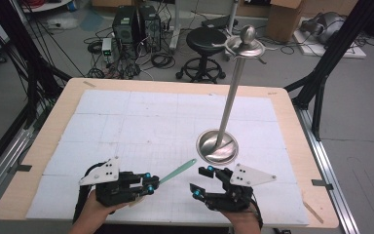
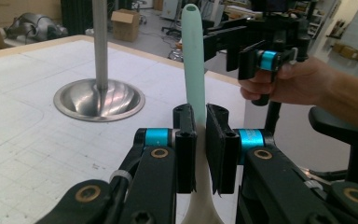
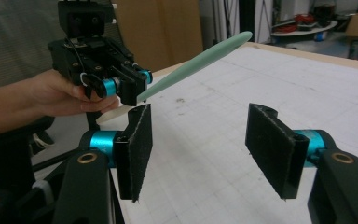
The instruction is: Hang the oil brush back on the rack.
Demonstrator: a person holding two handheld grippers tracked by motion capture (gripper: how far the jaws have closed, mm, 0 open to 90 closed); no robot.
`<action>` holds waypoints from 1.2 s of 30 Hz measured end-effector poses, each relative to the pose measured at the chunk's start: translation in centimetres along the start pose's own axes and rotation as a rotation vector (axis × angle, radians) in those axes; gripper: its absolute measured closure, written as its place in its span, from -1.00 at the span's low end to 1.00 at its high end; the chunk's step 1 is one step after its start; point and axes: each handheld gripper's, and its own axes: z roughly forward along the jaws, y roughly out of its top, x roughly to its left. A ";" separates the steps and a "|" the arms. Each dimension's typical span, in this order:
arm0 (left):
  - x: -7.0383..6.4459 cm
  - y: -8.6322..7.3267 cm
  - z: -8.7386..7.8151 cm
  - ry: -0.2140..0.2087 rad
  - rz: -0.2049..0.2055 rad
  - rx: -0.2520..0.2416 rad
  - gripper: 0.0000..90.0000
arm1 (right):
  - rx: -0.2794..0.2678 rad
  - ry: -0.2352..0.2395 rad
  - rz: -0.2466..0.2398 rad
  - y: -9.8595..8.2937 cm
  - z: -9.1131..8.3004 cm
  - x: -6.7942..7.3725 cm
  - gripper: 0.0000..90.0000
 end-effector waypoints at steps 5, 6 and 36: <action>-0.1 0.0 0.1 -0.016 0.001 -0.001 0.82 | -0.022 0.054 0.013 0.3 0.9 -0.4 0.02; -0.2 0.0 0.2 -0.023 0.004 0.003 0.82 | -0.021 0.072 0.017 0.3 1.1 -0.5 0.08; 0.0 -0.7 1.1 -0.114 -0.034 0.012 0.81 | -0.061 0.196 0.003 2.3 2.3 -0.1 0.51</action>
